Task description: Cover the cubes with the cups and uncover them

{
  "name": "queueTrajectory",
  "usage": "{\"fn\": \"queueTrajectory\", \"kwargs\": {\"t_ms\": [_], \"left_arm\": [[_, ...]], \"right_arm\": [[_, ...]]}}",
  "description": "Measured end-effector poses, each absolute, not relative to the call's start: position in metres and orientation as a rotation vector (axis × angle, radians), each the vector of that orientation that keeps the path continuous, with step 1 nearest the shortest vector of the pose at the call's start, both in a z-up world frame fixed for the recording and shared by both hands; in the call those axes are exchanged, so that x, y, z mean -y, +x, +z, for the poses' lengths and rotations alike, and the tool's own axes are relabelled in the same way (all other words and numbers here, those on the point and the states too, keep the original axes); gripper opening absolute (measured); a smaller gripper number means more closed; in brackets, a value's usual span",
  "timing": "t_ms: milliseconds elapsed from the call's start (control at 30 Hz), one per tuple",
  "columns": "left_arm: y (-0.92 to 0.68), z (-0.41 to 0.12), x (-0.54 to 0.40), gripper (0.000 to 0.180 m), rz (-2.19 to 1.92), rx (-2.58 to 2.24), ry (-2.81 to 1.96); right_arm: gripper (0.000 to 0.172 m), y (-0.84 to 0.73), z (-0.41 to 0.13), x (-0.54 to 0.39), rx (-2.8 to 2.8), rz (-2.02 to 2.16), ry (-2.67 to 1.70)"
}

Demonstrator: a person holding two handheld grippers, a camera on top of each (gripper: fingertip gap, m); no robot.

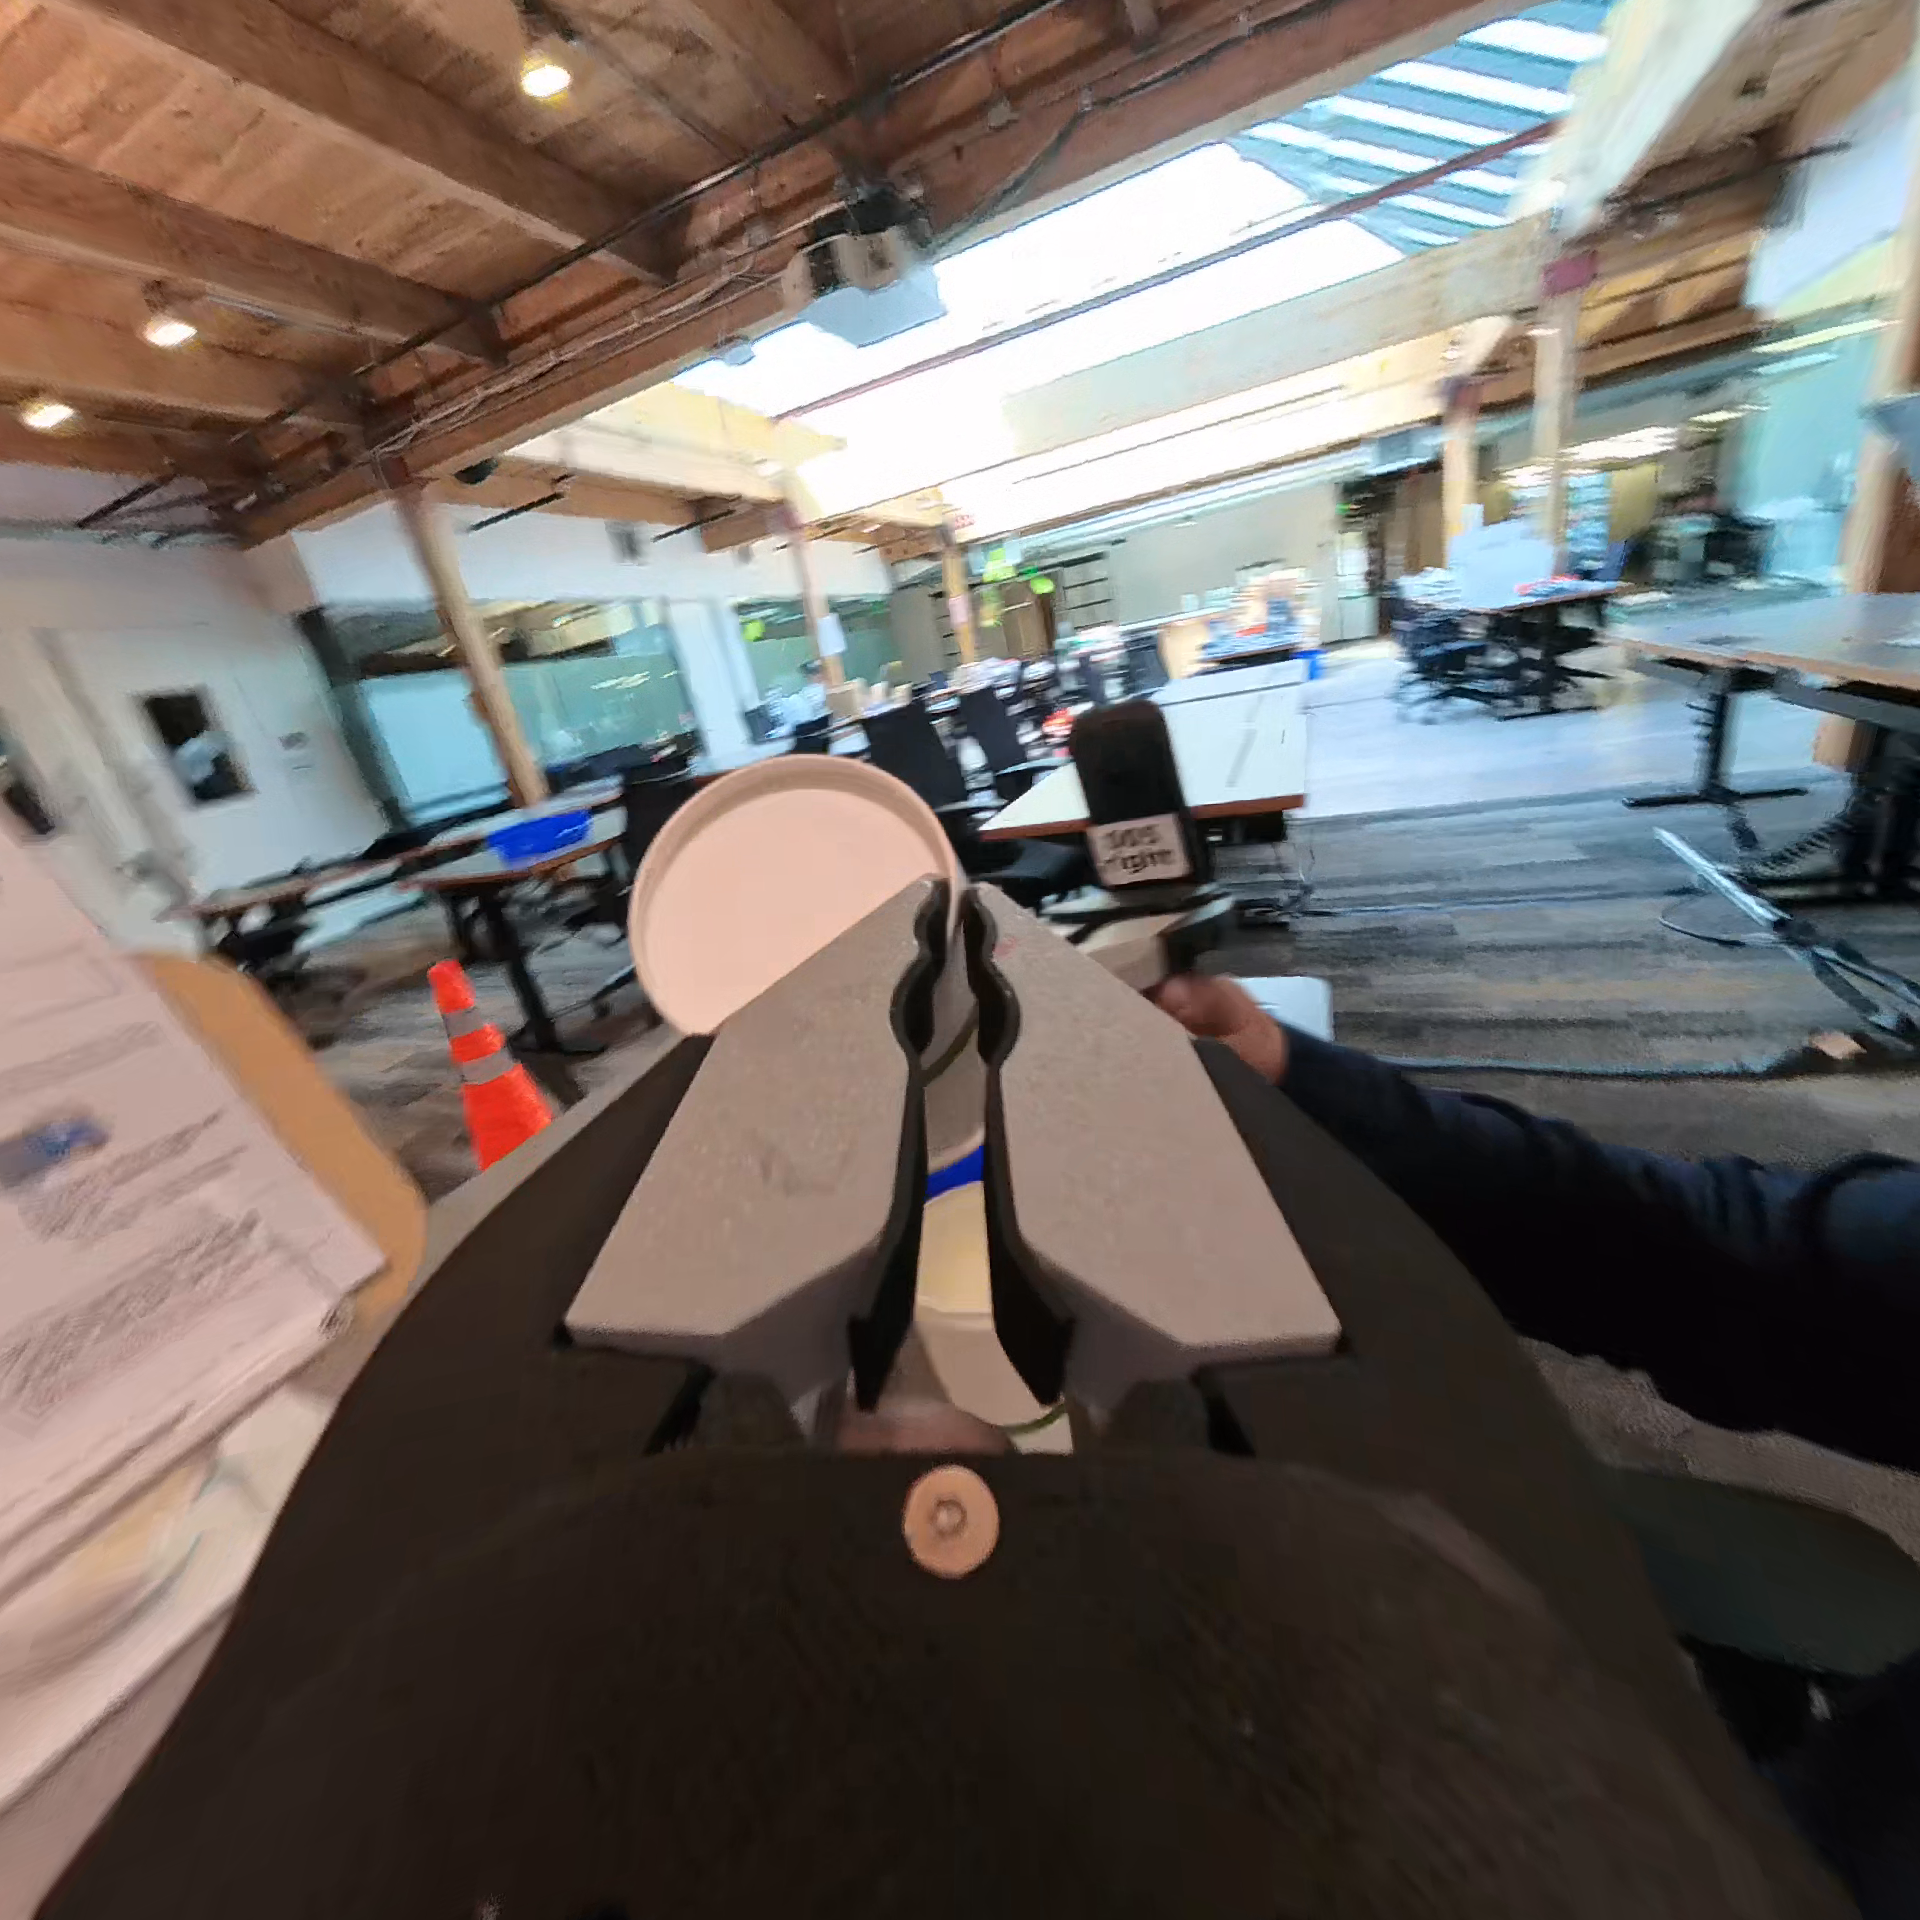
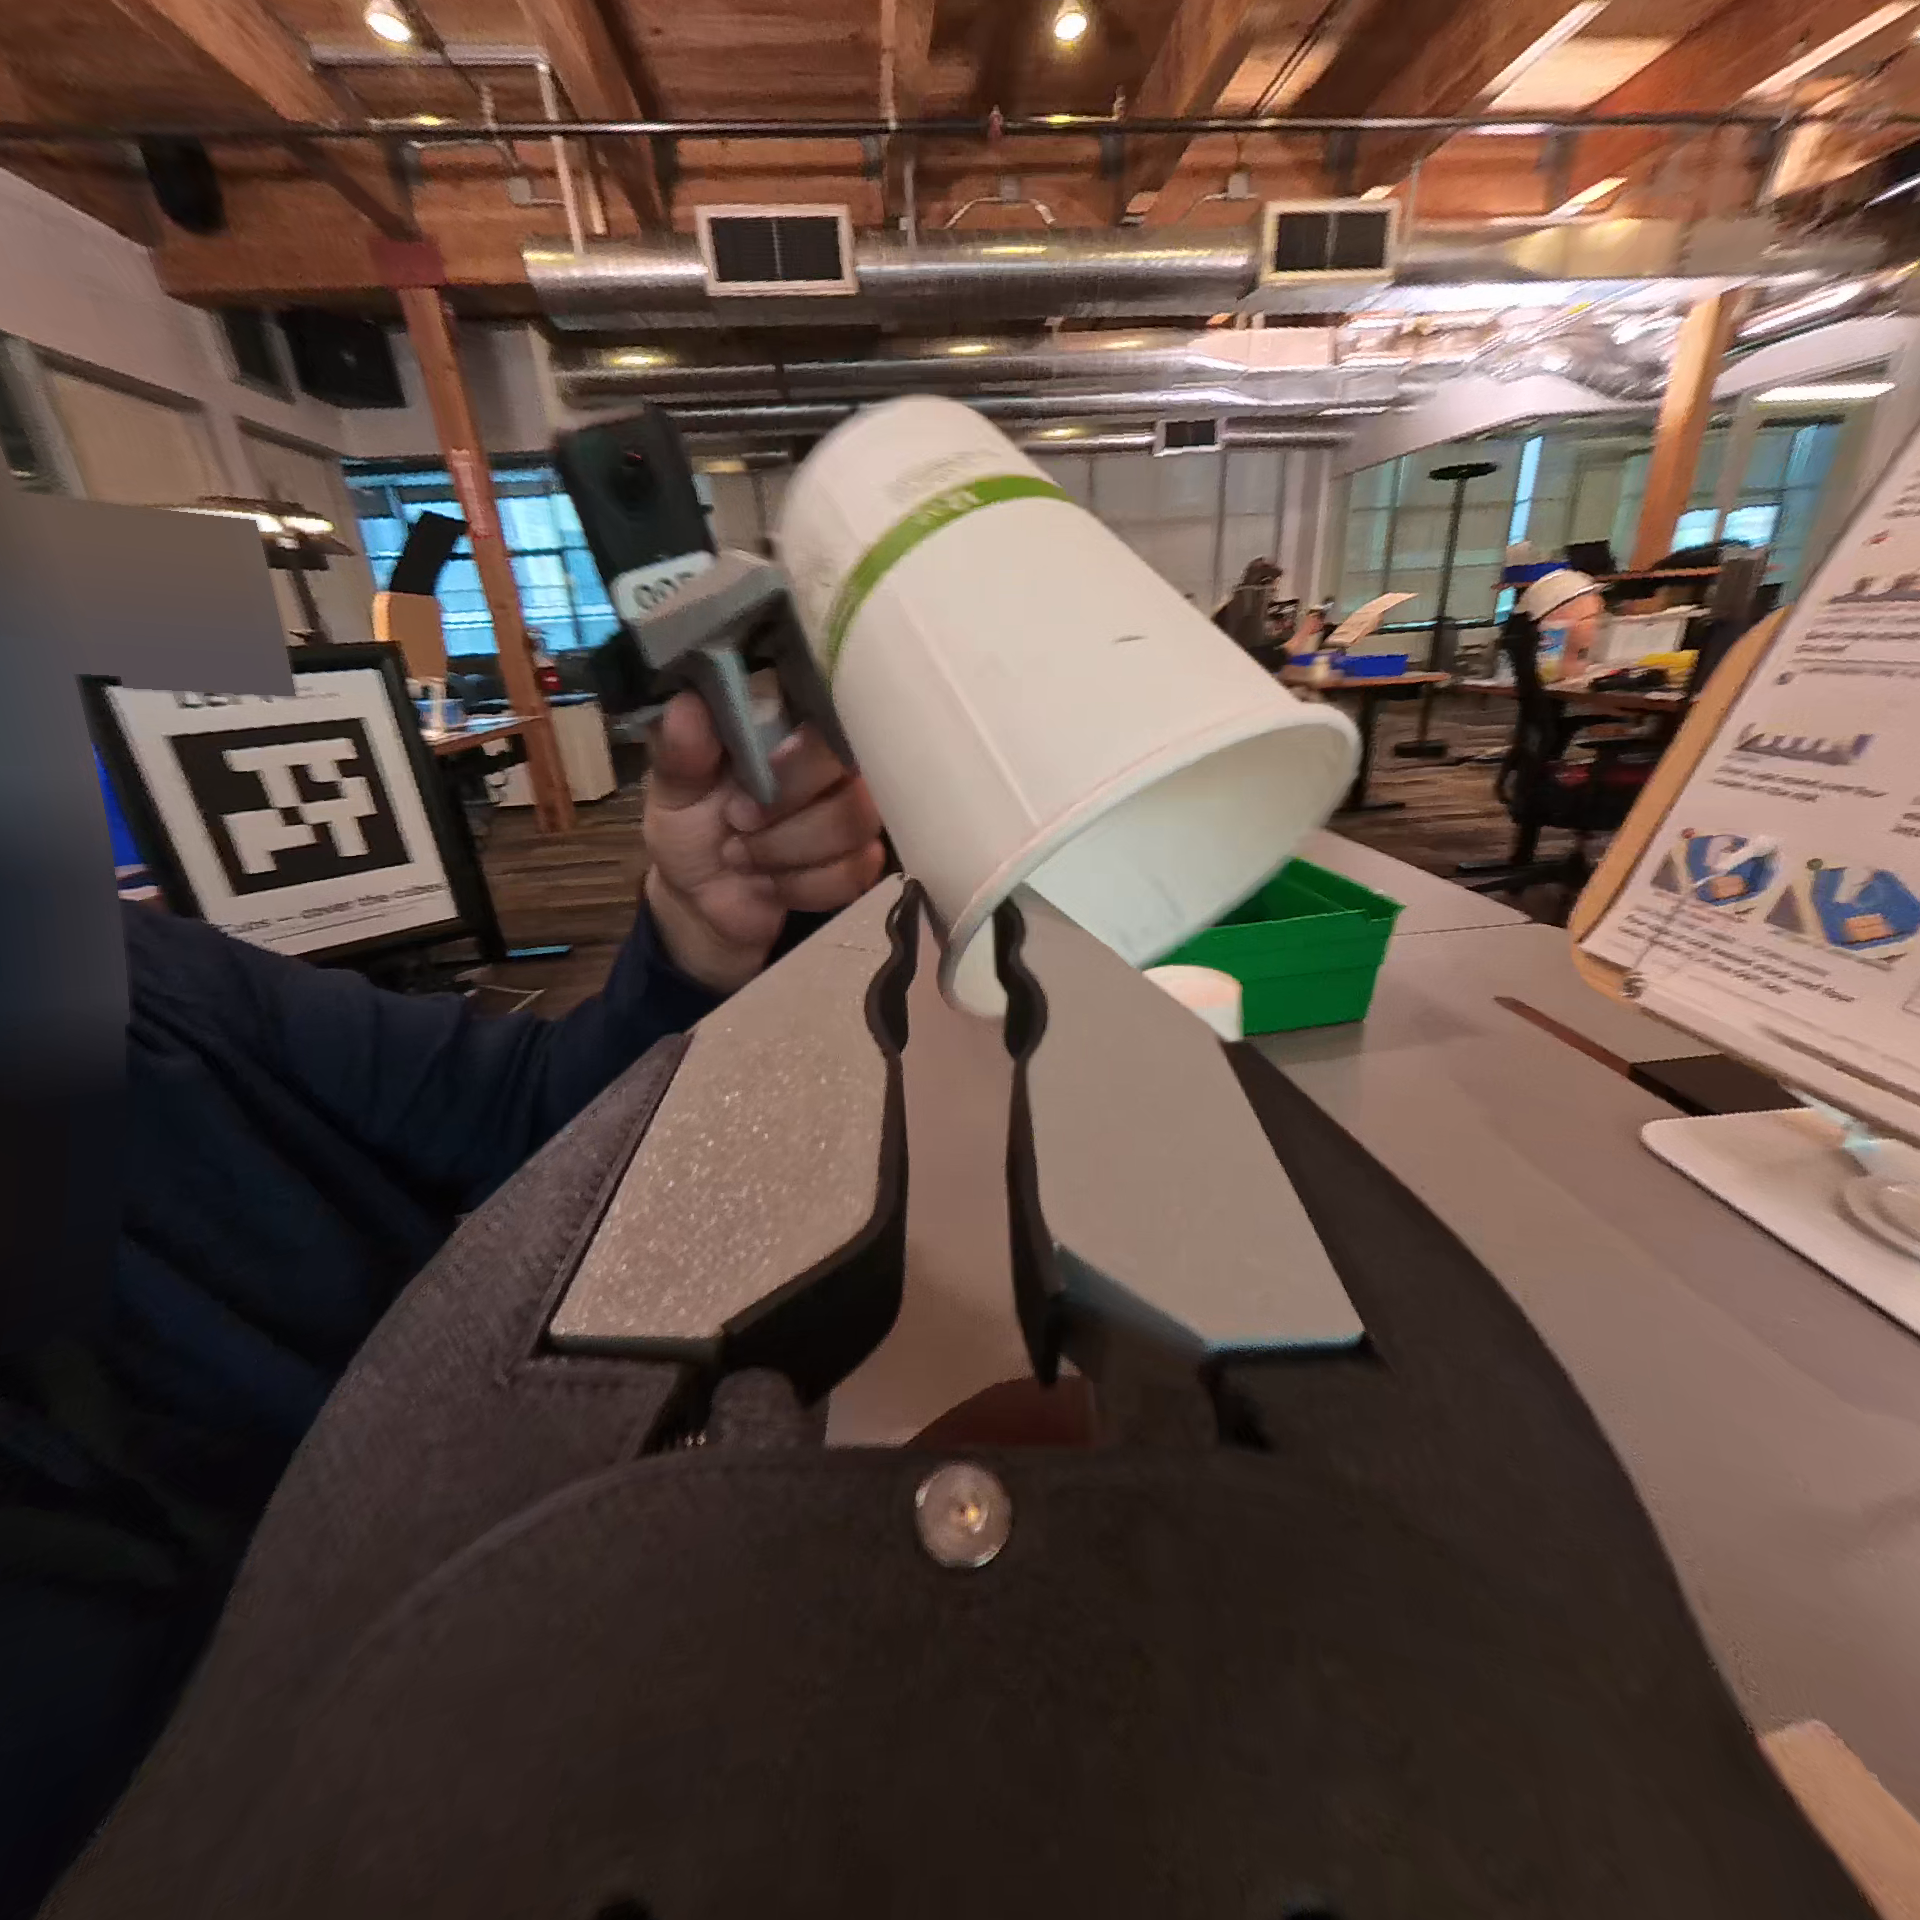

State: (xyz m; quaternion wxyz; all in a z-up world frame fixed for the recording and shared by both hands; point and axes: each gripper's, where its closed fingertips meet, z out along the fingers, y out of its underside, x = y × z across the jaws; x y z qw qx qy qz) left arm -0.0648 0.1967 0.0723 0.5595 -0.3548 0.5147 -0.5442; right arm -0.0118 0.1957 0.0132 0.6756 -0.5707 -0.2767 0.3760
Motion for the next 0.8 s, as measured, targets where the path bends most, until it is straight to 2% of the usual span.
{"fn": "queueTrajectory", "kwargs": {"t_ms": [67, 267, 333, 433, 500, 633, 800], "left_arm": [[-0.061, 0.052, -0.219, 0.002, -1.219, -1.194, -0.972], [-0.080, -0.024, -0.267, 0.026, -1.037, -1.277, -1.212], [-0.093, -0.051, -0.288, 0.028, -0.935, -1.303, -1.295], [-0.116, -0.097, -0.322, 0.042, -0.772, -1.344, -1.477], [-0.128, -0.121, -0.333, 0.045, -0.757, -1.361, -1.565], [-0.148, -0.150, -0.349, 0.048, -0.685, -1.372, -1.656], [-0.161, -0.161, -0.358, 0.050, -0.629, -1.389, -1.694]], "right_arm": [[0.000, -0.005, 0.016, -0.192, 0.613, 0.881, -1.309], [0.000, 0.052, -0.001, -0.194, 0.683, 0.429, -1.646], [0.000, 0.064, -0.010, -0.185, 0.739, 0.312, -1.778], [0.000, 0.079, -0.030, -0.175, 0.843, 0.095, -1.969], [0.000, 0.082, -0.048, -0.170, 0.917, -0.010, -2.092], [0.000, 0.086, -0.079, -0.166, 1.030, -0.161, -2.276], [0.000, 0.090, -0.094, -0.161, 1.166, -0.269, -2.411]]}}
